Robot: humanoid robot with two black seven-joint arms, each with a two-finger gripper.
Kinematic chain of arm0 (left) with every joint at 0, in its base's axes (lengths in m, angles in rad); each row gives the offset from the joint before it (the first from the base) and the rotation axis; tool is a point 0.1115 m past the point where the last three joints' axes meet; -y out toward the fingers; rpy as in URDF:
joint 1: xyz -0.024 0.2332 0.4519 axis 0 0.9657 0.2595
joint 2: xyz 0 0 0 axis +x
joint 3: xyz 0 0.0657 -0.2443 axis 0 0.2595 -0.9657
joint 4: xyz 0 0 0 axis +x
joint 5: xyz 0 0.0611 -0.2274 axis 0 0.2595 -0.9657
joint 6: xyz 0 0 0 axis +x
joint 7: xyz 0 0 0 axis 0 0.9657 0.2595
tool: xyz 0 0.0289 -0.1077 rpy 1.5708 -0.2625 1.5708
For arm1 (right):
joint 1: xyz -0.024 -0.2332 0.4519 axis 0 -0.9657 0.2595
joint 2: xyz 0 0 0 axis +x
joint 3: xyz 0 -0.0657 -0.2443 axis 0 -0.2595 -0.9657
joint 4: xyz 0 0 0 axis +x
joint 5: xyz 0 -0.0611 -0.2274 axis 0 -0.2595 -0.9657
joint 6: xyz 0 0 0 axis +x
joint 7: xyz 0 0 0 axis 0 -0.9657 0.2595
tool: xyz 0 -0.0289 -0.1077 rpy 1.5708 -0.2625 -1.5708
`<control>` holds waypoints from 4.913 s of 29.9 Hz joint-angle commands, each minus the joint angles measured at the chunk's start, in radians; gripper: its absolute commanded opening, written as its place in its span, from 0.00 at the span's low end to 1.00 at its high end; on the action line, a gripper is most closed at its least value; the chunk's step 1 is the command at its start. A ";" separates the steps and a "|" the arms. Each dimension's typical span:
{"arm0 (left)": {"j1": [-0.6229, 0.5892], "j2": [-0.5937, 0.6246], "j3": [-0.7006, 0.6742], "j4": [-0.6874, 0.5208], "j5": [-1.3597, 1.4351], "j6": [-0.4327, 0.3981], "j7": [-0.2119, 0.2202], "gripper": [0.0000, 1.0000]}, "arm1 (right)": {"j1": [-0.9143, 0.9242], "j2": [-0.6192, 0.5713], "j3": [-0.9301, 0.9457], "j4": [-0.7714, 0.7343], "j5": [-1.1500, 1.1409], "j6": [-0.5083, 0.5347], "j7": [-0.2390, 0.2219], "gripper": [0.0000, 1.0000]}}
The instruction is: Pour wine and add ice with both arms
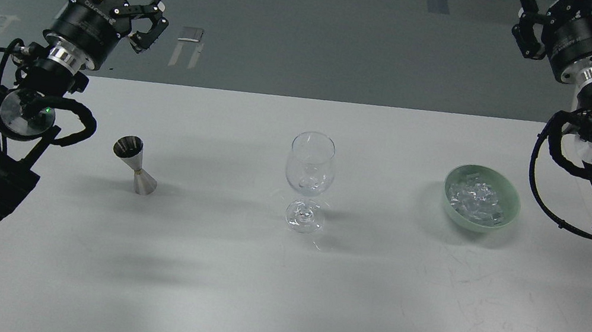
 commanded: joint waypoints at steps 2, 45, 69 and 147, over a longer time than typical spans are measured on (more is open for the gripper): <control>0.002 0.001 -0.007 -0.003 -0.009 -0.007 0.038 0.99 | -0.004 0.000 -0.001 0.002 0.000 -0.002 0.000 1.00; 0.712 -0.010 -0.495 -0.738 -0.270 0.381 0.258 0.99 | -0.029 -0.011 0.001 0.011 0.000 -0.006 -0.002 1.00; 1.105 -0.181 -0.561 -0.902 -0.267 0.406 0.256 0.99 | -0.050 -0.002 0.001 0.011 0.000 -0.011 -0.002 1.00; 0.554 -0.323 -0.411 -0.106 -0.126 0.202 0.235 0.59 | -0.084 0.002 -0.002 0.006 -0.002 -0.014 -0.011 1.00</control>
